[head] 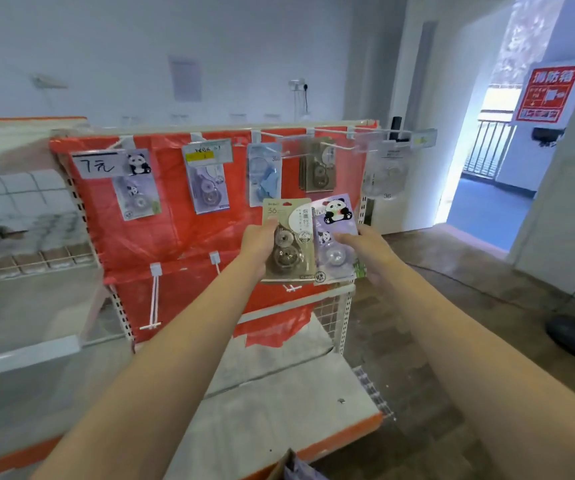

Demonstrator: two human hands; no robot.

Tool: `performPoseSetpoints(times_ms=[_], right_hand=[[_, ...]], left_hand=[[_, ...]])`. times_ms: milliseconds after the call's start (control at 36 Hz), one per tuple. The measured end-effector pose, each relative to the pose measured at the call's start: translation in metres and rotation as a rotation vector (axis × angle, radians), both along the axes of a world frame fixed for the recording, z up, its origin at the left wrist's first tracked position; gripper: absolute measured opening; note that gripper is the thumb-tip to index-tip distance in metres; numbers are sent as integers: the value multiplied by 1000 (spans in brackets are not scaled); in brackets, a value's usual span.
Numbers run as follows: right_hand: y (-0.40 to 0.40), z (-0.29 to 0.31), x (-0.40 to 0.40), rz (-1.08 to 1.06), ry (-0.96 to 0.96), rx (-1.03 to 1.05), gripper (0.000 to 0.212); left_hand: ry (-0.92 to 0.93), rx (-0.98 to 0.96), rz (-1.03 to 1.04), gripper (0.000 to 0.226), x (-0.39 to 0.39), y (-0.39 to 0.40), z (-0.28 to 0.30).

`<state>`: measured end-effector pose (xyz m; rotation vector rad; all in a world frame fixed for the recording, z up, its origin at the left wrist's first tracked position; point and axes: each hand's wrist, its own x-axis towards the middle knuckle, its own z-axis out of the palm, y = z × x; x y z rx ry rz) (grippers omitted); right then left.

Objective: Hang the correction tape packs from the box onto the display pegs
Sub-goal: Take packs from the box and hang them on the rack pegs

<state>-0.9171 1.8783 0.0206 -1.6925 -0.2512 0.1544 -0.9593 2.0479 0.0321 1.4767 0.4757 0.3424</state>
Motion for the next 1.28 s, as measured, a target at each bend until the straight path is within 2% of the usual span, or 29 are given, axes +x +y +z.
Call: performPoseSetpoints(times_ms=[56,111,167,306,417,472,528,611,639,750,861,972,1000,1056,1083,1194,1278], right_hand=[[-6,0,12,54,-8,11,71],[-10,8,11,98,2,23,73],[-11,14,7,138,12,7,50],[-5,10,14,253,32,-29,35],[13,3,15,316,22,-43,55],[19,3,10,365,32,-25,56],[25,2,6,386,51,4,51],[33,-2,8,368,51,48,47],[34,-2,7,366,51,56,44],[32,1,5,395,33,27,14],[22,5,5,426,31,14,29],[9,10,5,523,54,27,37],[5,11,5,554,52,26,51],[-2,9,17,607,43,-36,94],[-7,9,22,610,34,-44,98],[-22,8,42,537,32,-20,60],[-30,8,53,490,9,3,28]], left_hand=[[7,34,52,33,7,-9,-1],[7,54,115,36,11,-18,-1],[-5,52,159,35,11,-23,-1],[5,90,244,31,-8,-27,-1],[36,115,313,36,-28,-20,-1],[39,90,317,34,-38,-14,-1],[34,61,303,36,-47,-11,1],[3,61,277,11,-57,-8,3],[-14,54,279,11,-58,-8,4],[-72,6,251,10,-60,-15,6],[-86,-9,220,24,-51,-30,5],[-147,-70,170,24,-33,-50,3],[-153,-85,168,24,-28,-55,3],[-144,-88,152,30,-19,-62,3],[-141,-92,138,34,-13,-65,3],[-151,-133,91,49,13,-69,4],[-140,-144,76,45,35,-73,3]])
